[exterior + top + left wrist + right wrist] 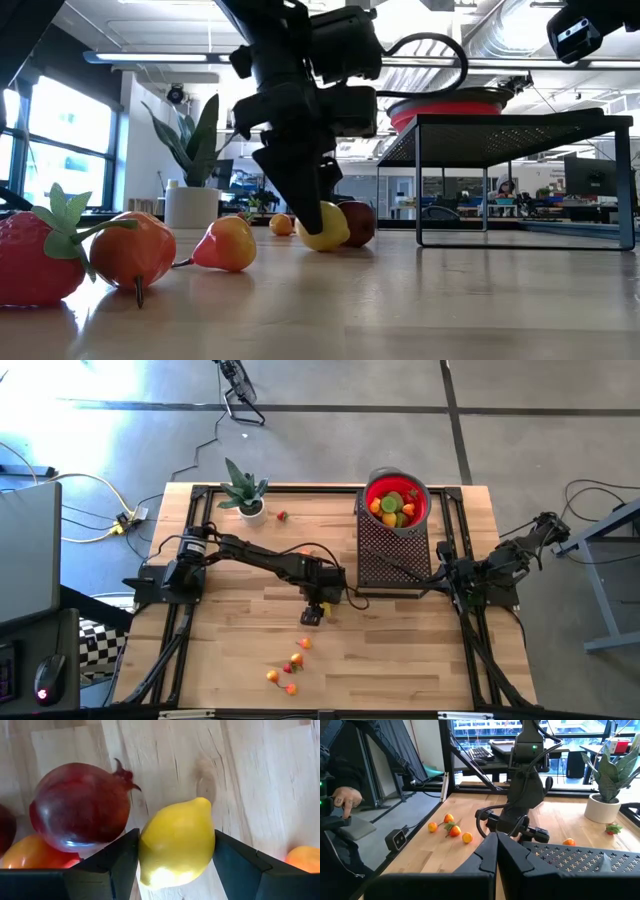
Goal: Pick & Place Fruit
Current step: Put the lemon into the strainer bowl on the shelf
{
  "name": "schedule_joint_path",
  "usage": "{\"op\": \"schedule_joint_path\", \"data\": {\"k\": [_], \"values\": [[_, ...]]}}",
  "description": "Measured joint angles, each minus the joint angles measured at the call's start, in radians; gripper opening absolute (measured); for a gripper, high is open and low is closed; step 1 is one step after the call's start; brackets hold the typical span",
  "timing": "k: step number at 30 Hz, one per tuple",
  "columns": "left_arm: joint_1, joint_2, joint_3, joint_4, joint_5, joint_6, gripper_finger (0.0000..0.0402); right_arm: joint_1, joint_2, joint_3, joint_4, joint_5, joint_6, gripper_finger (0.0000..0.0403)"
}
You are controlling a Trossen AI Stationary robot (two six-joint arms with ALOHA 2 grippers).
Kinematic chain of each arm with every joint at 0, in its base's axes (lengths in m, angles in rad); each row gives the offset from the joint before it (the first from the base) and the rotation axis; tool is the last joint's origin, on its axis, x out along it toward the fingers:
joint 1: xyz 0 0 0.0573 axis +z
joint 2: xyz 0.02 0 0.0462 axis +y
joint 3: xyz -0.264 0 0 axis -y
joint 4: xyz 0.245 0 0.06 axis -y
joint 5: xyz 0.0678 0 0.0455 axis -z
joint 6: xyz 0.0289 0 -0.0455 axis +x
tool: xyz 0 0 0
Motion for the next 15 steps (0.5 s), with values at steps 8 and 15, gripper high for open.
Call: {"op": "schedule_joint_path", "data": {"k": [8,15], "values": [[-0.001,-0.006,-0.002,0.003,-0.021,0.023,0.0223,0.0,0.0,0.0,0.0,0.0,0.004,0.0002],[-0.001,-0.011,-0.004,0.005,-0.024,0.019,0.0223,0.0,0.0,0.0,0.0,0.0,0.004,0.0002]]}}
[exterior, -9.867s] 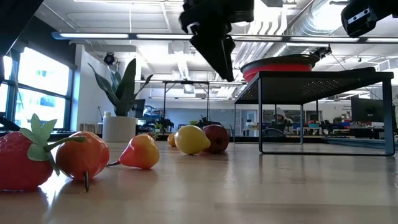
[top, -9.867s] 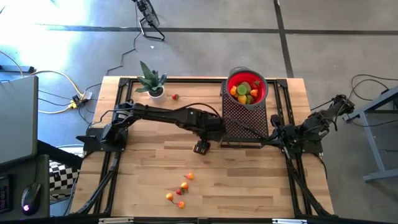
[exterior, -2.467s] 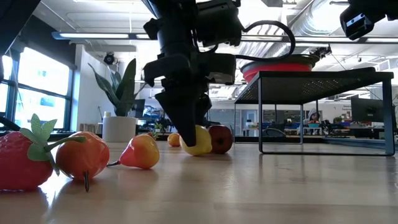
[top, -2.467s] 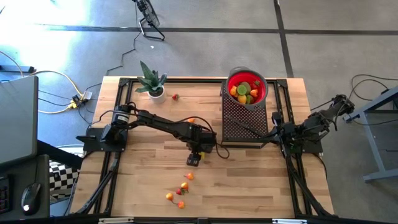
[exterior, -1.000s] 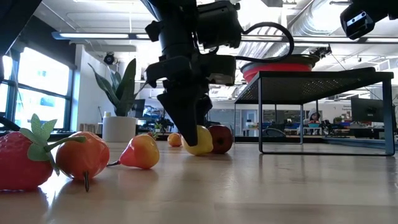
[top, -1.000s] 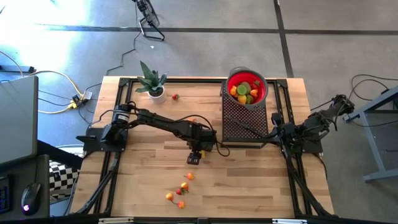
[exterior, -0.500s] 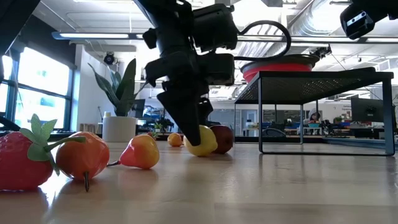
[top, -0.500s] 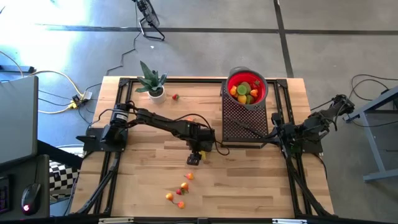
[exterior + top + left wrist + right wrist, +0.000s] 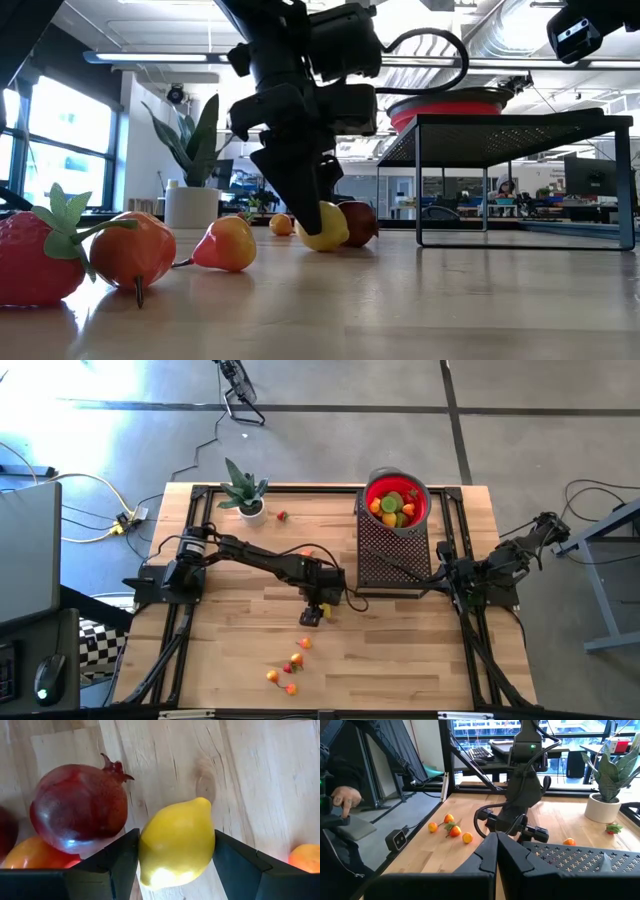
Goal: Pick & Place Fruit
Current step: Put the lemon into the strainer bowl on the shelf
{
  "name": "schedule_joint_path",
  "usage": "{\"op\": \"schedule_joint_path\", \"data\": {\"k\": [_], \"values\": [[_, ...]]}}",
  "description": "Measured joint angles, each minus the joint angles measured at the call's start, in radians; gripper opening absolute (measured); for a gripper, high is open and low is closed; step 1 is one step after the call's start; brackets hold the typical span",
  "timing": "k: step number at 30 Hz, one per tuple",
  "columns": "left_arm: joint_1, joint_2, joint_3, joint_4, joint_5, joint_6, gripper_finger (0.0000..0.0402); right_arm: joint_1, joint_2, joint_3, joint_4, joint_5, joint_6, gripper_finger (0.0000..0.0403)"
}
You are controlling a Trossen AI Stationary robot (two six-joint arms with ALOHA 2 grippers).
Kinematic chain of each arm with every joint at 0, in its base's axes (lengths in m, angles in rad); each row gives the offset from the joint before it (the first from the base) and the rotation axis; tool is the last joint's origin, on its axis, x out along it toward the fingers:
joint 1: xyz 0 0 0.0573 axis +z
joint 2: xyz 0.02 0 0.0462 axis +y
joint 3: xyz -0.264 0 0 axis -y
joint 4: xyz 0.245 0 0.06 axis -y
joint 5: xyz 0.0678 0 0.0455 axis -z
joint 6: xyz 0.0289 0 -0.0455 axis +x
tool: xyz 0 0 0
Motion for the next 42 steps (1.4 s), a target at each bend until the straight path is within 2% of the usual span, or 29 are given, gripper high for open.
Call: {"op": "schedule_joint_path", "data": {"k": [8,17,24,34,42], "values": [[-0.001,-0.012,-0.002,0.002,-0.049,-0.012,0.0223,0.0,0.0,0.0,0.0,0.0,-0.003,0.0002],[-0.001,-0.013,0.015,-0.003,-0.038,-0.044,0.0223,0.0,0.0,0.0,0.0,-0.02,-0.004,0.0002],[-0.003,-0.013,0.085,-0.02,-0.001,-0.066,0.0223,0.0,0.0,0.0,0.0,-0.034,-0.004,0.0002],[-0.028,-0.014,0.181,-0.04,0.082,-0.126,0.0223,0.0,0.0,0.0,-0.001,-0.108,-0.004,0.0002],[-0.049,-0.015,0.327,-0.041,0.099,-0.18,0.0223,0.0,0.0,0.0,-0.01,-0.183,-0.004,0.0002]]}}
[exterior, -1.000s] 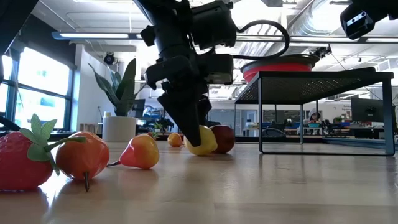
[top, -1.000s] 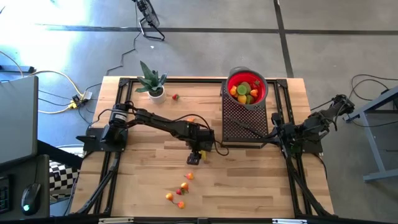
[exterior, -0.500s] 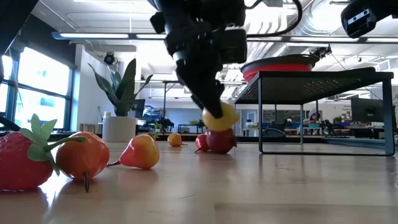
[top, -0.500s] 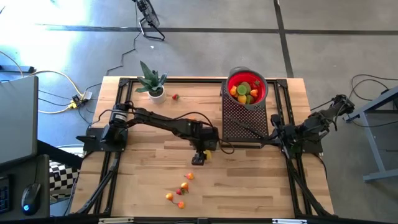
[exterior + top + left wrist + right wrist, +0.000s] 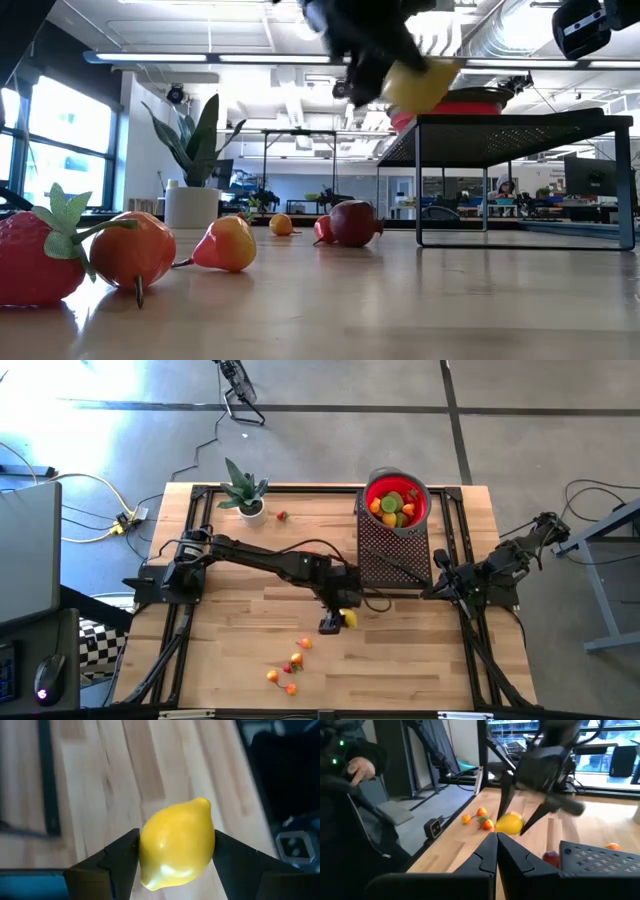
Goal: Pick & Place Fruit
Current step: Put the lemon into the strainer bowl on the shelf
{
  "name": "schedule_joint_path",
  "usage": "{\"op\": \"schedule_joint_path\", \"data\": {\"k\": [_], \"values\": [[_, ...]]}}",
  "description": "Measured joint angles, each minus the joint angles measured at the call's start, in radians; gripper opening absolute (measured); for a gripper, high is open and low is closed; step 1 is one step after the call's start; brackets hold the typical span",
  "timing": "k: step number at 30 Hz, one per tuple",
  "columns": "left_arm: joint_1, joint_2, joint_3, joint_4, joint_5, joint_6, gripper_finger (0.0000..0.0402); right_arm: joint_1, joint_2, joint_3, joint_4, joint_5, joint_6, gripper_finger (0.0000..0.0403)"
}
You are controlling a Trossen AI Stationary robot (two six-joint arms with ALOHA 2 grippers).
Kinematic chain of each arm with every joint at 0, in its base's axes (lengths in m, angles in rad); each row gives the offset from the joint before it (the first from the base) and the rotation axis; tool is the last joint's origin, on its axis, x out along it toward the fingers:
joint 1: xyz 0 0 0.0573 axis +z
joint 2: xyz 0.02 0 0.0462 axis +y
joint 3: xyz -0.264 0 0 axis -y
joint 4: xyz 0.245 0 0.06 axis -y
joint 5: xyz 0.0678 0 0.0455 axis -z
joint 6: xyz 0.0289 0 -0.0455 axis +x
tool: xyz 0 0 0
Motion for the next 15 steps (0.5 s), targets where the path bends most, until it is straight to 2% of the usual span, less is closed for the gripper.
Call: {"op": "schedule_joint_path", "data": {"k": [5,15], "values": [[0.017,0.0,0.137,0.003,-0.003,0.017,0.0223,0.0,0.0,0.0,-0.006,-0.022,0.0,0.0002],[0.121,-0.002,0.351,0.084,-0.12,0.106,0.0223,0.0,0.0,0.0,-0.005,-0.015,-0.03,0.0002]]}}
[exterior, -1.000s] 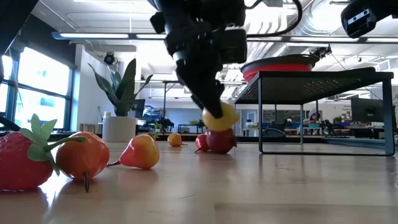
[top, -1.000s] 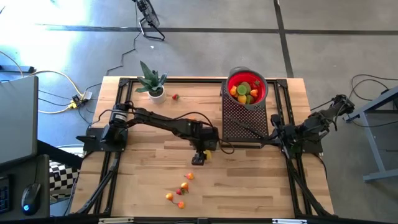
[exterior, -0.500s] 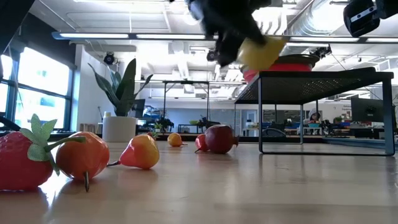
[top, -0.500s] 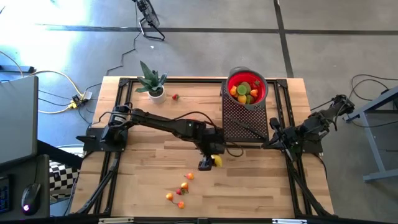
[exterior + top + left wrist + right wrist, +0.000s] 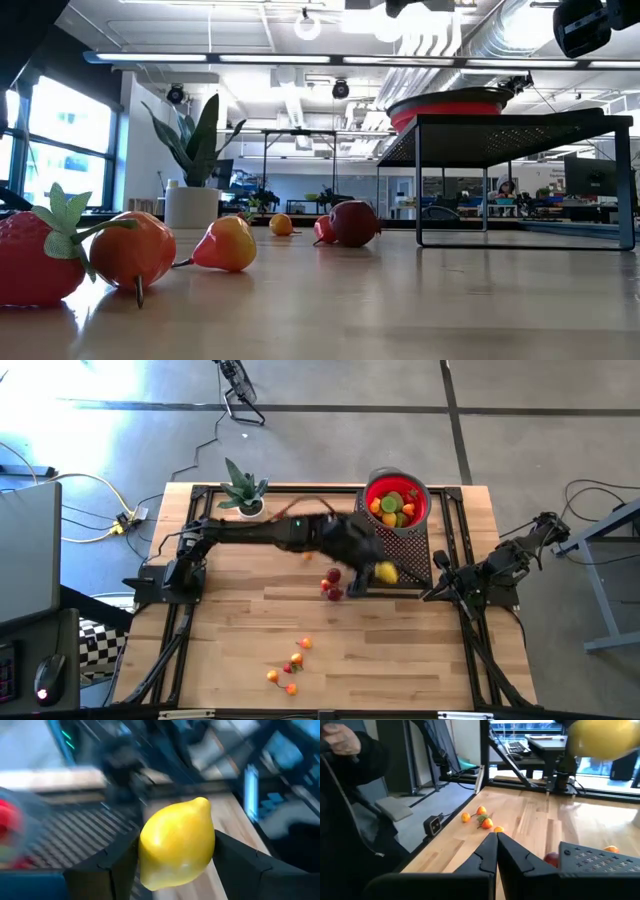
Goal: Pick & Place Fruit
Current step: Put the lemon into the strainer bowl on the shelf
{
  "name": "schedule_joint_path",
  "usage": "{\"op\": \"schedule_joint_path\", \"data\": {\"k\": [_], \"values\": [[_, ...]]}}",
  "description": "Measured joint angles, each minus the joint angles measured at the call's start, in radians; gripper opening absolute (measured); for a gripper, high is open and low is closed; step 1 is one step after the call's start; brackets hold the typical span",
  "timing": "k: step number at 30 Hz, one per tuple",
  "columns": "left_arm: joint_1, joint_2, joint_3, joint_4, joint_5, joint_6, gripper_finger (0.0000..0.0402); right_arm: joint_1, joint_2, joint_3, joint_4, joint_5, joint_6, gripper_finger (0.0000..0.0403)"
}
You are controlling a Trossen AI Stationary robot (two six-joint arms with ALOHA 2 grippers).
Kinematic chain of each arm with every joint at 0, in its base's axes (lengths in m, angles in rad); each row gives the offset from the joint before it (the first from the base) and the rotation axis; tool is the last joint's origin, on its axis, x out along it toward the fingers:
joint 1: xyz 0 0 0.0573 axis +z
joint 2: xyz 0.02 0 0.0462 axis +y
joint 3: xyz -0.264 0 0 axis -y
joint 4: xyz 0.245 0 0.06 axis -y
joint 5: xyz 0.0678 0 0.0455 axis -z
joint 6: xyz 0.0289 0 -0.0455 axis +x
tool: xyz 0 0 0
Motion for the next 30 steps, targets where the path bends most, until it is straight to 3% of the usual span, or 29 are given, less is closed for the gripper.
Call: {"op": "schedule_joint_path", "data": {"k": [6,13,30], "values": [[0.12,0.0,0.007,0.125,-0.006,-0.012,0.0223,0.0,0.0,0.0,0.001,0.064,-0.002,0.0002],[0.204,0.026,0.006,0.206,-0.094,-0.013,0.0223,0.0,0.0,0.0,0.0,0.141,-0.002,0.0002],[0.261,0.125,0.006,0.214,-0.495,-0.061,0.0223,0.0,0.0,0.0,-0.003,0.188,-0.019,0.0003]]}}
